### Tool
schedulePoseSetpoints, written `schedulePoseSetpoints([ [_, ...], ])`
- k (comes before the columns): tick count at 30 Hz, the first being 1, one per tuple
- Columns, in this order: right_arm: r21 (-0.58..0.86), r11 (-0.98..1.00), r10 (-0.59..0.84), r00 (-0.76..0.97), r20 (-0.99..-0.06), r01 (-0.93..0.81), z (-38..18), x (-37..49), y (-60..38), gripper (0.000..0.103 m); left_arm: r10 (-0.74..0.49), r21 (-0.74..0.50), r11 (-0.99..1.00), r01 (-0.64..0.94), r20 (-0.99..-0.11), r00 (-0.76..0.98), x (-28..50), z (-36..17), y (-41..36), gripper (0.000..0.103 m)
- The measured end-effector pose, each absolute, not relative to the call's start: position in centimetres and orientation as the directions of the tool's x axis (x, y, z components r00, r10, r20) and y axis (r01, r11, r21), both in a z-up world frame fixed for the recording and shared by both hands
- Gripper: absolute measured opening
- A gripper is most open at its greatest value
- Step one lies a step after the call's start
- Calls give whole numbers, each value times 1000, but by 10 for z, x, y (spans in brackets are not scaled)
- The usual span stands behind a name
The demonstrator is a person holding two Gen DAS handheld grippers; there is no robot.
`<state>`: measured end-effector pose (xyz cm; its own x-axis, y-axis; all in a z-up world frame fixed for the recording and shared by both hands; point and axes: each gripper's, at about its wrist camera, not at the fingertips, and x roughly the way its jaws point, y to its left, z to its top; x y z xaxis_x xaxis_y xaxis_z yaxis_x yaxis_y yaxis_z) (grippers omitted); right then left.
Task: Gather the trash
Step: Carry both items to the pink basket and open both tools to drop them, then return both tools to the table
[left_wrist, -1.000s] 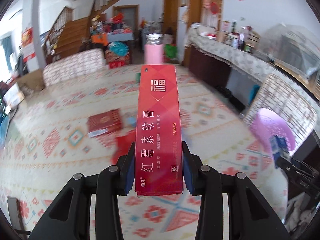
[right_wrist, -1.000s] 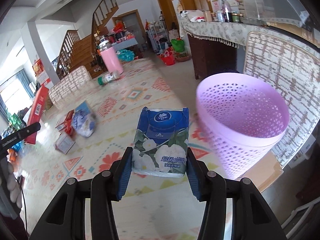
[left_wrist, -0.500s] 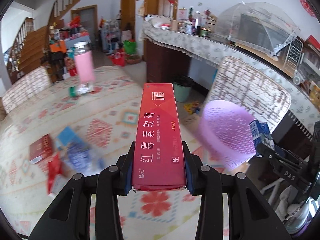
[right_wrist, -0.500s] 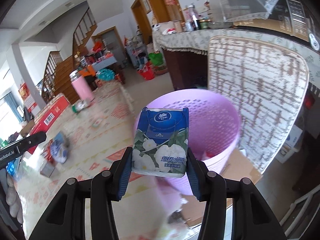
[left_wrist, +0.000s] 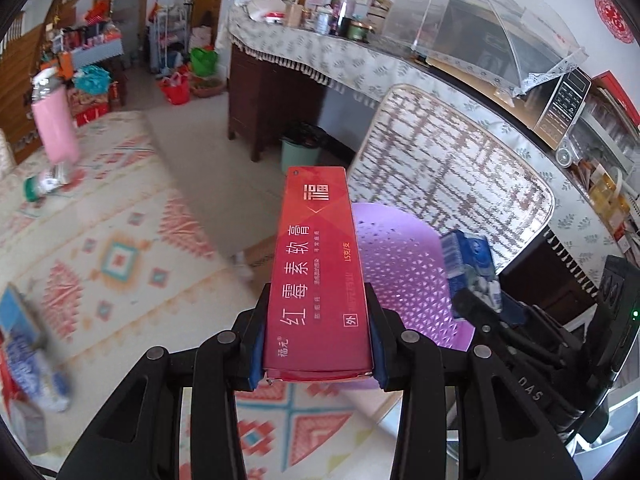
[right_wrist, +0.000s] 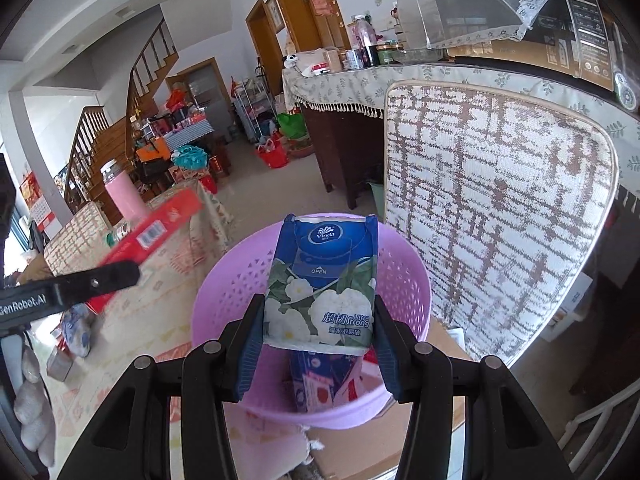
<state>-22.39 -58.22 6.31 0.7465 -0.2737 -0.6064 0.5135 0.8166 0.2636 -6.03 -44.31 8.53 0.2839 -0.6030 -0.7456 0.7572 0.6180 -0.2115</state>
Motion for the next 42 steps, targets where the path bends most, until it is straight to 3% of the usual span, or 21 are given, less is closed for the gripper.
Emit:
schedulePoseSetpoints([
  [4,283,815,-255,751,-609,506,60,-212,-596,57,-618,-231,605,762,-739,267,-59,80,-456,39],
  [6,289,813,-252,752,-609,506,59,-208,-601,61,-625,-240,597,766,-737,256,-59,78,-460,52],
  [8,310,801,-245,752,-612,513,57,-204,-608,63,-630,-240,597,766,-732,262,-59,78,-458,58],
  [19,329,794,-242,763,-599,510,61,-215,-593,69,-606,-172,639,749,-713,353,-85,92,-401,63],
  [22,301,813,-266,777,-571,499,65,-218,-576,78,-591,-158,662,733,-712,381,-90,93,-373,64],
  [34,329,864,-119,790,-601,381,60,-194,-501,81,-363,-3,862,507,-703,612,-60,88,-202,71],
  [42,324,903,-13,771,-637,283,58,-169,-445,81,-216,64,929,365,-708,672,35,85,-108,77],
])
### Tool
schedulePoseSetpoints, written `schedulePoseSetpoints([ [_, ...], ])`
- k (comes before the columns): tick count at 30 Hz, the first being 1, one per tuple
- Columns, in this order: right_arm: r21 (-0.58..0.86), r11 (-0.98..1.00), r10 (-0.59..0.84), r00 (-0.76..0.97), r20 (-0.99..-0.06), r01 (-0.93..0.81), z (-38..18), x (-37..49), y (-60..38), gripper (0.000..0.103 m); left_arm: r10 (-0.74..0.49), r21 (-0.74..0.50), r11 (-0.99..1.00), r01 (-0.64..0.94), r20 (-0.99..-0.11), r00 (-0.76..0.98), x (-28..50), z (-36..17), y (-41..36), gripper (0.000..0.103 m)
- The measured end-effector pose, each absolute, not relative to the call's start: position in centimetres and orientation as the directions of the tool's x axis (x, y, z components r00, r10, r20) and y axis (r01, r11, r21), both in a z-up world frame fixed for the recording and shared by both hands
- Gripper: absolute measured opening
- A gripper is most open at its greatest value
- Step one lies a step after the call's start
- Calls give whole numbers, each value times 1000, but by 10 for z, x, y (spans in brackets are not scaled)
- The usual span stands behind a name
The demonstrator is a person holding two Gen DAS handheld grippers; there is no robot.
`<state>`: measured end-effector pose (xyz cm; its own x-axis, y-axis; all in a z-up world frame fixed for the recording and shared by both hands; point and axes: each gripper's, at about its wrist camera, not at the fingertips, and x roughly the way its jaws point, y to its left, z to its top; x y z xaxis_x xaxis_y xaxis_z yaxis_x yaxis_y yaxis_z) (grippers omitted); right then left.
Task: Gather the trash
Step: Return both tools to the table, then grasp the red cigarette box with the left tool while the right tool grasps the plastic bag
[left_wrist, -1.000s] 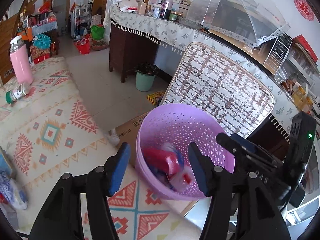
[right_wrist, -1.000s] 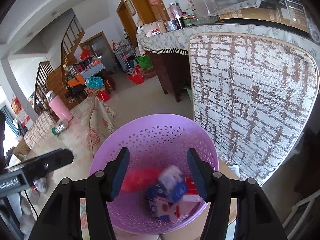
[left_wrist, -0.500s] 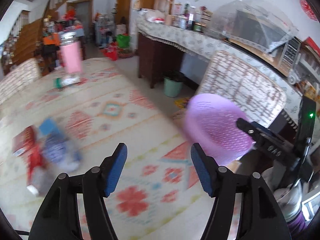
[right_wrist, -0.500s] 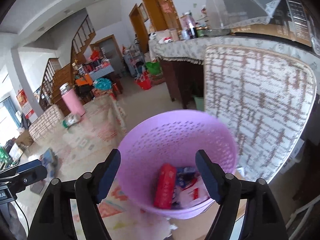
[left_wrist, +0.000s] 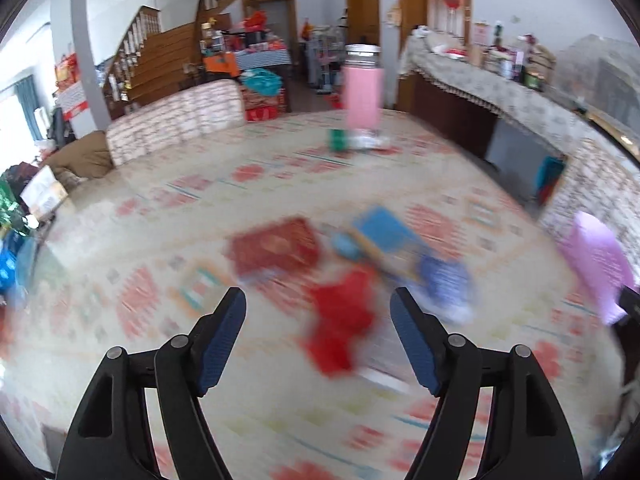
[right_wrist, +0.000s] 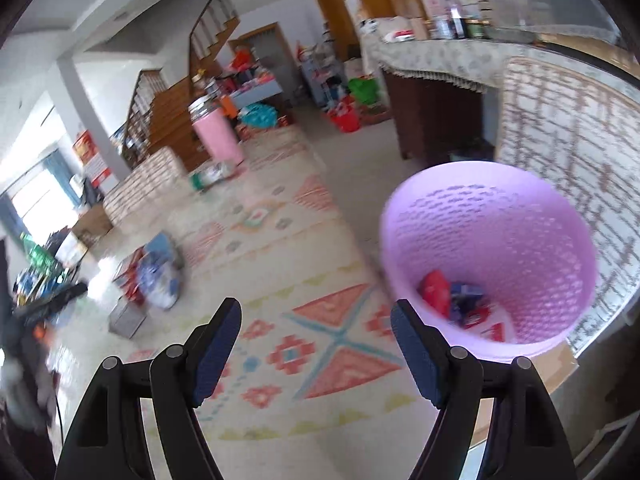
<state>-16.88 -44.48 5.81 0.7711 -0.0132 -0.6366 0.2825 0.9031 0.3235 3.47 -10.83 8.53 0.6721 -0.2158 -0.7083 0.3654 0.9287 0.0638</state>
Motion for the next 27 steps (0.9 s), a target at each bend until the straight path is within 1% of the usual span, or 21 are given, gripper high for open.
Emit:
schedulePoseSetpoints([
  [1,315,912,0,768,-641,263,59,-164,-434,81,-204,72,930,360,-714,670,48,84,-103,78],
  [3,303,923,16,763,-647,237,59,-156,-422,81,-214,43,933,356,-731,648,80,82,-91,78],
  [8,279,942,48,748,-661,186,58,-137,-392,81,-334,-144,919,368,-779,531,149,63,-68,79],
  [13,265,948,55,730,-682,176,56,-119,-379,81,-402,-252,899,358,-798,450,191,45,-67,79],
  [15,260,949,52,723,-689,180,54,-113,-376,81,-448,-311,878,364,-802,395,206,36,-68,79],
  [20,267,945,58,707,-704,188,50,-100,-375,81,-504,-373,831,413,-819,274,214,17,-73,79],
  [25,278,944,77,697,-713,180,46,-89,-371,81,-554,-401,768,499,-806,206,186,17,-77,79],
  [27,281,944,88,693,-715,171,45,-85,-367,81,-557,-390,756,525,-805,204,173,20,-81,79],
])
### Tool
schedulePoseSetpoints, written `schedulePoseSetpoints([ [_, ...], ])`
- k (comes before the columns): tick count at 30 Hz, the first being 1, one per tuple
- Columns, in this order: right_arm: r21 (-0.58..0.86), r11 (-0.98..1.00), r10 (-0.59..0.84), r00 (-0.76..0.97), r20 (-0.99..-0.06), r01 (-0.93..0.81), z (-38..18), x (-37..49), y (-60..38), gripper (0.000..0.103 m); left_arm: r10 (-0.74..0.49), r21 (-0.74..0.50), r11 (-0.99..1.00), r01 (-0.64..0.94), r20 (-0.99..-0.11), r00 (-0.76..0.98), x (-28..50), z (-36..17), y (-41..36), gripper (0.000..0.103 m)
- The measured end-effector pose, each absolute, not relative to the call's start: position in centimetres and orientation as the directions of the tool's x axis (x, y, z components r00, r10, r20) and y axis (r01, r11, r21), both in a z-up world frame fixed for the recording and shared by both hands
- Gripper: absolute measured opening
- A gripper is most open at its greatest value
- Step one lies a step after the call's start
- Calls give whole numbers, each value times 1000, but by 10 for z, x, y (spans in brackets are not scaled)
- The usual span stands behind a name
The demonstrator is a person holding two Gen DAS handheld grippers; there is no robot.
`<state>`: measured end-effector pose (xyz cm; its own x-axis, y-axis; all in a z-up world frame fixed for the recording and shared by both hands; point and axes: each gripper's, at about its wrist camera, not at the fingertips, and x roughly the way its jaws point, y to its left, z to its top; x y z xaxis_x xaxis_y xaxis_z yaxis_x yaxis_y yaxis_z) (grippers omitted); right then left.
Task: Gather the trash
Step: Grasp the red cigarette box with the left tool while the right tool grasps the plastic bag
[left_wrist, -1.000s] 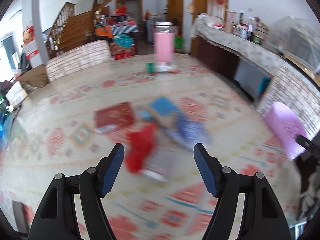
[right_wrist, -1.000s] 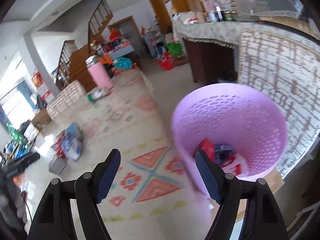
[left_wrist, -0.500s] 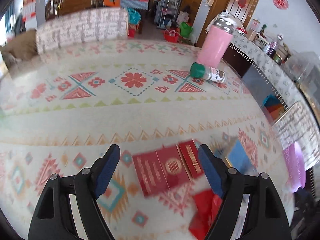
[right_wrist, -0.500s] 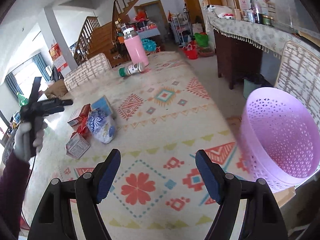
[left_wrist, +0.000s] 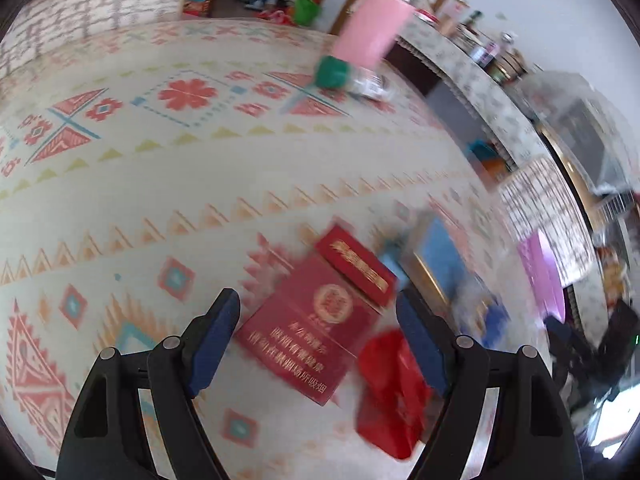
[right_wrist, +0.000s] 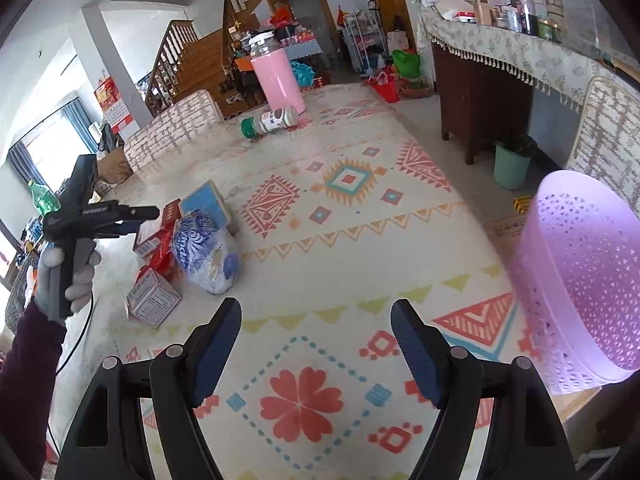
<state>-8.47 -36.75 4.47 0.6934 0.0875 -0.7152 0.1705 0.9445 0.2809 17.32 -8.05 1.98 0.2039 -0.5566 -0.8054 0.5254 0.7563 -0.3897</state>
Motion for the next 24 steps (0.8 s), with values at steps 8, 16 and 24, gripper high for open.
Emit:
schedulePoseSetpoints([
  [8,288,951,131,692,-709,115,47,-71,-348,81,-400,-169,814,556,-858,324,146,16,-111,79],
  [16,267,962,158,695,-702,51,53,-69,-333,82,-289,-76,880,468,-869,402,125,20,-108,55],
  [24,178,982,175,687,-706,-68,51,-35,-304,82,-305,-166,938,305,-814,494,65,44,-69,55],
])
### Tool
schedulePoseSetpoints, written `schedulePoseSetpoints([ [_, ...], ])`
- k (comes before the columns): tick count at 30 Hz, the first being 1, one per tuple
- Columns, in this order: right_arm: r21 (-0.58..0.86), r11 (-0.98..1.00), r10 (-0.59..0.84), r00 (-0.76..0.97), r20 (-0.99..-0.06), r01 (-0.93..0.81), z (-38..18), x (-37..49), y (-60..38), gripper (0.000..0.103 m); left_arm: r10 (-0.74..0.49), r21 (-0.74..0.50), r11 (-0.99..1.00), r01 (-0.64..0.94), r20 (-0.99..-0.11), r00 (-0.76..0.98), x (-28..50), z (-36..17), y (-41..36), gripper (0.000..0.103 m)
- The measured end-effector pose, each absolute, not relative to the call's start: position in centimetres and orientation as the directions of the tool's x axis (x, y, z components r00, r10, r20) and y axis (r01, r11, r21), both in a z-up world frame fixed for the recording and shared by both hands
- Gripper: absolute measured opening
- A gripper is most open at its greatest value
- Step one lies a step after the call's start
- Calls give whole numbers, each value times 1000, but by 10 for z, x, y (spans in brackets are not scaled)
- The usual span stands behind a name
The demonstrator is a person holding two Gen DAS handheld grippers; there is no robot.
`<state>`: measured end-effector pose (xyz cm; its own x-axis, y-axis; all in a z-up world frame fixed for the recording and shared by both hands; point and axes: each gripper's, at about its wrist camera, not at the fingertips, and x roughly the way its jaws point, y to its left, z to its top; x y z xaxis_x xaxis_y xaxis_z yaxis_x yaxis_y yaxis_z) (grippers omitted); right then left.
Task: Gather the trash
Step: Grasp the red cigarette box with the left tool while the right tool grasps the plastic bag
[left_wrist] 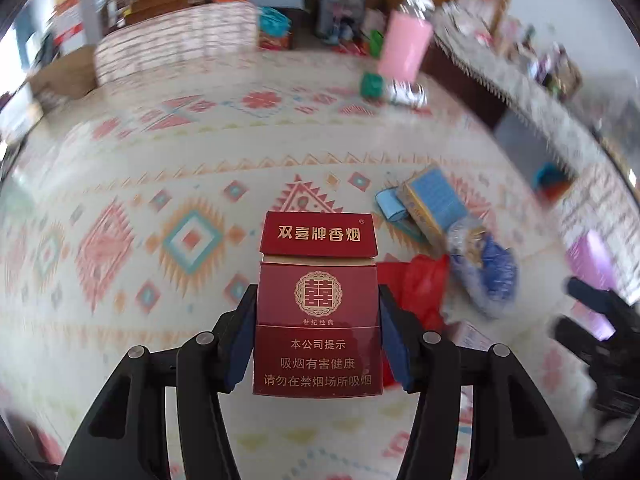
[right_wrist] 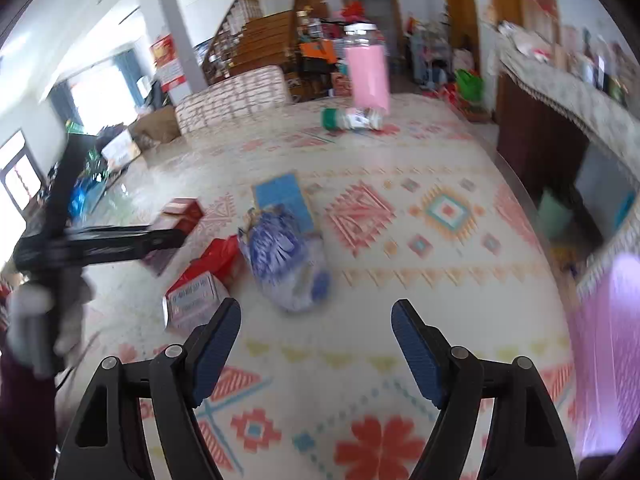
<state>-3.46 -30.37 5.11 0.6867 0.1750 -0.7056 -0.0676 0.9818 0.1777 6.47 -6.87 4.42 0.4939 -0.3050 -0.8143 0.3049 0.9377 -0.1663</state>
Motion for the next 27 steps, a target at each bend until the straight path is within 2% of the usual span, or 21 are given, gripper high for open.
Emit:
schedulePoseSetpoints([
  [4,123,986,168,679,-715,-115,47,-5,-287,82,-293,-165,949,268,-773,562,49,51,-59,55],
  [11,92,987,156,652,-742,-131,34,28,-270,81,-359,-254,933,254,-708,608,45,51,-35,55],
  [13,96,987,157,640,-752,-129,29,34,-267,77,-362,-264,932,248,-714,599,47,47,-32,55],
  [16,87,988,146,620,-771,-125,21,40,-260,61,-394,-312,919,241,-718,573,54,41,-28,55],
  [20,74,991,129,621,-773,-113,21,39,-253,48,-352,-267,936,230,-721,597,53,40,-31,55],
  [27,111,992,118,652,-749,-52,36,15,-263,47,-329,-230,944,236,-708,625,47,45,-36,55],
])
